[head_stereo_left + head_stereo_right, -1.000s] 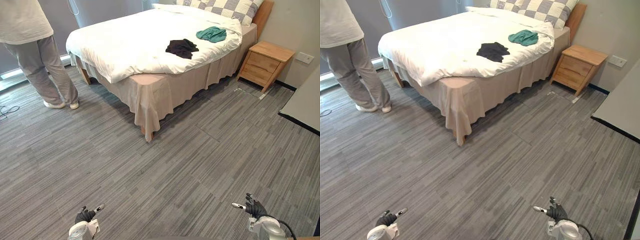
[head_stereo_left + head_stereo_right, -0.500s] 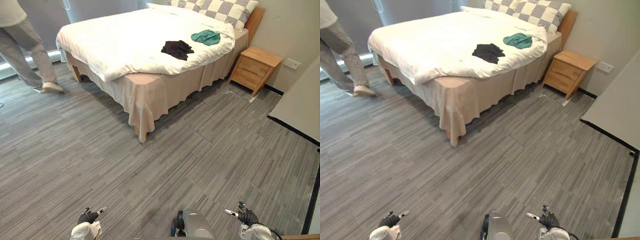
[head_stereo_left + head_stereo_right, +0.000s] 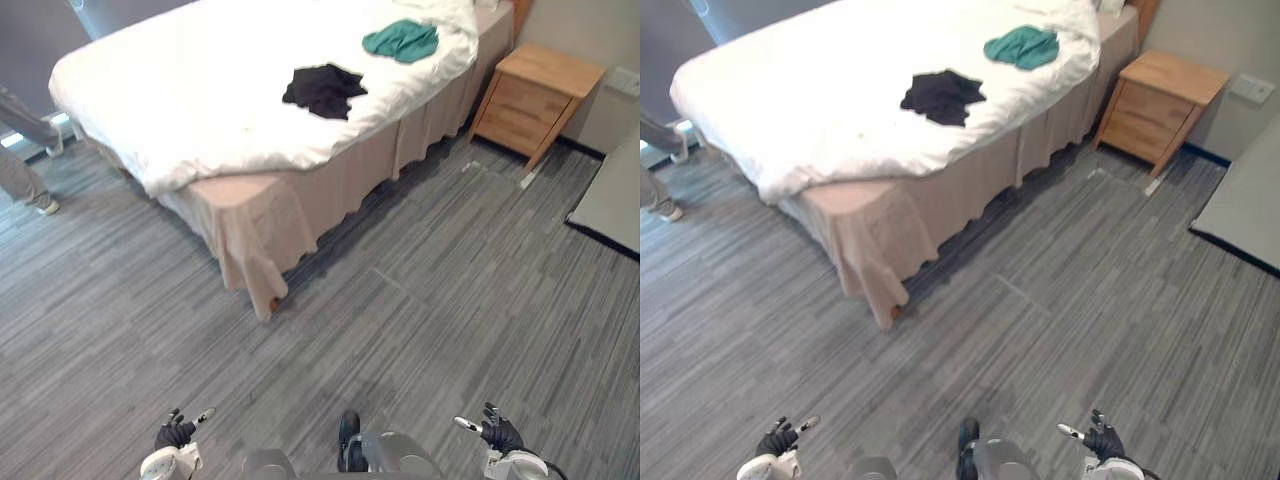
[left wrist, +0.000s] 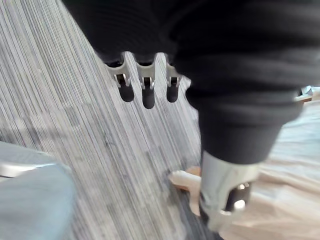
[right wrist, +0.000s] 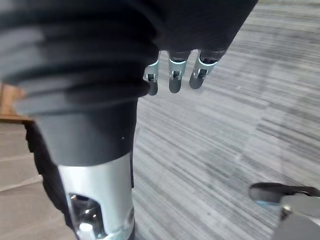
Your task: Tidy the bed and pick cloth on bed and put in laundry
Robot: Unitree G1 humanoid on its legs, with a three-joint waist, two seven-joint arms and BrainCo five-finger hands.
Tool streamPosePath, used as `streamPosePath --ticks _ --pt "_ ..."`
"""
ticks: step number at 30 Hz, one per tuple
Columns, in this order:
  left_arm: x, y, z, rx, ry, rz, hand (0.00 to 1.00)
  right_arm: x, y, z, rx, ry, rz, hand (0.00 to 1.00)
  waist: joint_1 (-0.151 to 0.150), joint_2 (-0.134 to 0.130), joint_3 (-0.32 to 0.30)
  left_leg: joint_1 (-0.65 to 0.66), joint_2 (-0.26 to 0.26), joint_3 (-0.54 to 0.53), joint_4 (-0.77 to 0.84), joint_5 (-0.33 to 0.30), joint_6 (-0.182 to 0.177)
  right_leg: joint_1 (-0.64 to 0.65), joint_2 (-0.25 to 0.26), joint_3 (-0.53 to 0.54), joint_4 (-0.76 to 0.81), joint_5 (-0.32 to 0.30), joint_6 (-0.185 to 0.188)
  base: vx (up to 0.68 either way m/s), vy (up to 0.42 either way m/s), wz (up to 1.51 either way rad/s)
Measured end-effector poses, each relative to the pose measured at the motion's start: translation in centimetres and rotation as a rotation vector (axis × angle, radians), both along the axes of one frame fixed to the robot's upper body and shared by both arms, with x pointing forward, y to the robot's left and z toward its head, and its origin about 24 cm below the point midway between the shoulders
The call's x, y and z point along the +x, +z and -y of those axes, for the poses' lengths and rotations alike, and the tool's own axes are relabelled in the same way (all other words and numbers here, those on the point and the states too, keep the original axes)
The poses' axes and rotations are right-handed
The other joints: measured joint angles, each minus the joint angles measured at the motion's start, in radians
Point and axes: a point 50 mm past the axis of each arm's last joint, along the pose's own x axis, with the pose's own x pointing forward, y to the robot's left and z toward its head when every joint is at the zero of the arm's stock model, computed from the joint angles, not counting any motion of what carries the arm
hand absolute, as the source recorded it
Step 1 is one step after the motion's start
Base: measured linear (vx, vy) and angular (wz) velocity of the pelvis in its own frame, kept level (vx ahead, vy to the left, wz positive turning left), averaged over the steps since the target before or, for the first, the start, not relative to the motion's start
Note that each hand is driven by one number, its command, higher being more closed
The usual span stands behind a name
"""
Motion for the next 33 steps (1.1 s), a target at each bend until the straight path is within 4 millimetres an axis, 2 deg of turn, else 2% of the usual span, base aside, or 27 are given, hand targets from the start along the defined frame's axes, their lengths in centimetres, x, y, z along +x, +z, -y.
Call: streamPosePath --ticks 2,3,4,5,6,7,8,9,10,11,12,13,15,16,17,18,19,20,21,23,26,28,31,33 --pt "0.2 0.2 -0.2 0.01 0.0 0.016 0.0 0.3 0.6 0.5 -0.024 -0.002 0.015 0.0 0.002 0.002 -0.002 -0.008 -0.016 0.165 -0.128 0.04 0.054 0.04 0.006 -0.017 0.013 -0.069 0.014 0.51 0.079 0.2" --pt "0.5 0.4 -0.6 0.026 -0.004 0.019 0.0 0.6 0.8 0.7 -0.032 -0.007 0.019 0.0 0.006 -0.017 -0.022 -0.021 -0.035 0.252 -0.093 0.021 0.192 0.034 -0.008 -0.053 0.085 -0.157 0.051 0.63 0.1 0.39" --pt "0.6 0.5 -0.7 0.033 -0.004 0.013 0.0 0.7 0.7 0.7 -0.024 -0.01 0.019 0.0 0.009 -0.032 -0.037 -0.022 -0.051 0.272 -0.079 0.01 0.25 0.022 -0.022 -0.073 0.132 -0.185 0.073 0.97 0.126 0.39" --pt "0.6 0.3 -0.5 0.028 -0.006 -0.002 0.0 1.5 1.0 0.7 -0.021 0.006 0.03 0.0 0.017 -0.021 -0.065 0.015 -0.086 0.279 -0.129 0.008 0.256 -0.063 -0.042 -0.144 0.399 -0.238 0.16 0.72 0.061 0.48" --pt "1.3 0.4 -0.7 0.03 -0.01 -0.001 0.0 2.0 0.8 0.1 -0.006 0.012 0.033 0.0 0.003 -0.056 -0.063 0.025 -0.12 0.262 -0.142 0.014 0.265 -0.137 -0.096 -0.166 0.579 -0.233 0.181 0.83 0.054 0.88" --pt "2.6 0.6 -0.2 0.029 -0.033 0.023 0.0 2.5 0.6 -0.2 0.012 0.019 0.024 0.0 -0.004 -0.073 -0.054 0.059 -0.155 0.207 -0.168 0.004 0.245 -0.23 -0.184 -0.205 0.808 -0.234 0.162 0.62 0.012 1.09" --pt "2.7 0.5 0.3 0.029 -0.055 0.015 0.0 3.3 0.4 -1.1 0.036 0.031 0.029 0.0 -0.001 -0.069 -0.04 0.134 -0.156 0.163 -0.172 -0.033 0.206 -0.251 -0.237 -0.228 0.887 -0.257 0.141 0.63 0.001 1.08" --pt "2.4 0.4 0.5 0.029 -0.067 0.003 0.0 3.6 0.2 -1.8 0.042 0.06 0.032 0.0 -0.004 -0.053 -0.033 0.215 -0.142 0.114 -0.187 -0.055 0.174 -0.241 -0.242 -0.231 0.845 -0.267 0.153 0.63 -0.058 0.83" --pt "2.5 0.4 0.5 0.03 -0.073 0.005 0.0 3.6 0.2 -2.0 0.041 0.074 0.031 0.0 -0.005 -0.04 -0.026 0.256 -0.132 0.086 -0.201 -0.062 0.161 -0.236 -0.236 -0.231 0.801 -0.268 0.156 0.59 -0.126 1.24" --pt "2.8 0.6 0.4 0.035 -0.073 0.02 0.0 3.3 0.1 -2.1 0.041 0.071 0.029 0.0 -0.008 -0.012 -0.031 0.326 -0.105 0.009 -0.245 -0.064 0.129 -0.257 -0.216 -0.212 0.663 -0.26 0.163 0.56 -0.16 1.41" --pt "3.0 0.8 0.2 0.042 -0.074 0.031 0.0 3.0 0.0 -2.0 0.038 0.064 0.028 0.0 -0.01 0.001 -0.038 0.349 -0.091 -0.035 -0.275 -0.057 0.11 -0.289 -0.205 -0.179 0.57 -0.239 0.18 0.51 -0.214 1.49" --pt "3.0 0.9 0.0 0.046 -0.071 0.036 0.0 2.7 -0.1 -2.0 0.042 0.053 0.024 0.0 -0.01 0.006 -0.045 0.357 -0.084 -0.064 -0.294 -0.051 0.098 -0.313 -0.202 -0.149 0.503 -0.21 0.191 0.4 -0.212 1.44" --pt "3.2 1.3 -1.0 0.06 -0.05 0.051 0.0 1.4 -1.0 -2.5 0.064 0.009 -0.007 0.0 -0.016 -0.018 -0.057 0.382 -0.058 -0.199 -0.338 -0.045 0.033 -0.372 -0.201 0.05 0.214 -0.036 0.213 0.51 -0.345 1.77" --pt "3.1 1.4 -1.5 0.069 -0.044 0.049 0.0 0.6 -1.5 -2.7 0.085 -0.022 -0.024 0.0 -0.016 -0.029 -0.061 0.383 -0.046 -0.245 -0.338 -0.053 0.005 -0.377 -0.203 0.13 0.133 0.029 0.222 0.63 -0.505 1.9" --pt "2.8 1.6 -2.4 0.085 -0.025 0.047 0.0 -0.6 -2.2 -3.4 0.114 -0.062 -0.054 0.0 -0.015 -0.055 -0.071 0.391 -0.034 -0.302 -0.334 -0.067 -0.043 -0.376 -0.205 0.226 0.064 0.137 0.249 0.65 -0.575 1.68" --pt "1.9 1.9 -3.7 0.11 0.003 0.035 0.0 -1.8 -2.9 -4.1 0.137 -0.083 -0.091 0.0 -0.015 -0.096 -0.077 0.407 -0.035 -0.341 -0.329 -0.087 -0.083 -0.359 -0.211 0.272 0.051 0.262 0.24 0.54 -0.531 1.45" --pt "1.3 2.1 -4.4 0.126 0.015 0.026 0.0 -2.4 -3.3 -4.5 0.155 -0.103 -0.104 0.0 -0.015 -0.13 -0.082 0.421 -0.04 -0.353 -0.327 -0.102 -0.109 -0.352 -0.221 0.28 0.068 0.313 0.257 0.51 -0.576 0.91" --pt "0.4 1.4 -3.6 0.084 0.07 0.007 0.0 -2.2 -3.0 -3.6 0.148 -0.13 -0.109 0.0 0.001 -0.079 -0.085 0.439 0.032 -0.371 -0.321 -0.12 -0.148 -0.329 -0.17 0.235 0.101 0.216 0.232 0.39 -0.502 0.56" --pt "-0.3 1.0 -3.0 0.058 0.084 -0.002 0.0 -1.4 -2.5 -2.8 0.134 -0.131 -0.09 0.0 -0.001 -0.057 -0.089 0.424 0.064 -0.352 -0.324 -0.096 -0.164 -0.322 -0.143 0.208 0.085 0.201 0.203 0.4 -0.517 0.43" --pt "-0.7 0.6 -2.2 0.023 0.129 0.0 0.0 -0.4 -1.6 -1.3 0.109 -0.133 -0.073 0.0 -0.003 -0.008 -0.091 0.426 0.104 -0.336 -0.362 -0.035 -0.19 -0.312 -0.107 0.177 0.072 0.19 0.177 0.23 -0.334 0.39" --pt "-0.9 0.6 -2.4 0.021 0.149 -0.012 0.0 0.0 -1.0 -0.1 0.11 -0.183 -0.063 0.0 -0.006 -0.01 -0.09 0.424 0.109 -0.304 -0.398 0.079 -0.173 -0.29 -0.111 0.118 0.07 0.168 0.14 0.12 -0.249 0.45" --pt "-0.9 0.5 -2.5 0.048 0.119 -0.041 0.0 -1.0 -1.3 0.6 0.138 -0.261 -0.071 0.0 -0.009 -0.007 -0.092 0.437 0.106 -0.191 -0.439 0.131 -0.142 -0.27 -0.122 0.083 0.057 0.158 0.13 0.05 -0.141 0.56" --pt "-1.3 0.7 -3.1 0.087 0.167 -0.062 0.0 -2.0 -1.6 0.6 0.148 -0.286 -0.094 0.0 -0.024 0.005 -0.097 0.455 0.101 -0.13 -0.5 0.164 -0.134 -0.249 -0.128 0.039 0.038 0.158 0.13 -0.02 -0.018 0.52" --pt "-0.8 2.0 -5.8 0.186 0.247 -0.023 0.0 -3.5 -2.0 0.7 0.15 -0.306 -0.133 0.0 -0.028 0.011 -0.105 0.47 0.093 -0.097 -0.536 0.167 -0.135 -0.221 -0.132 0.017 0.013 0.158 0.134 -0.06 0.048 0.45"
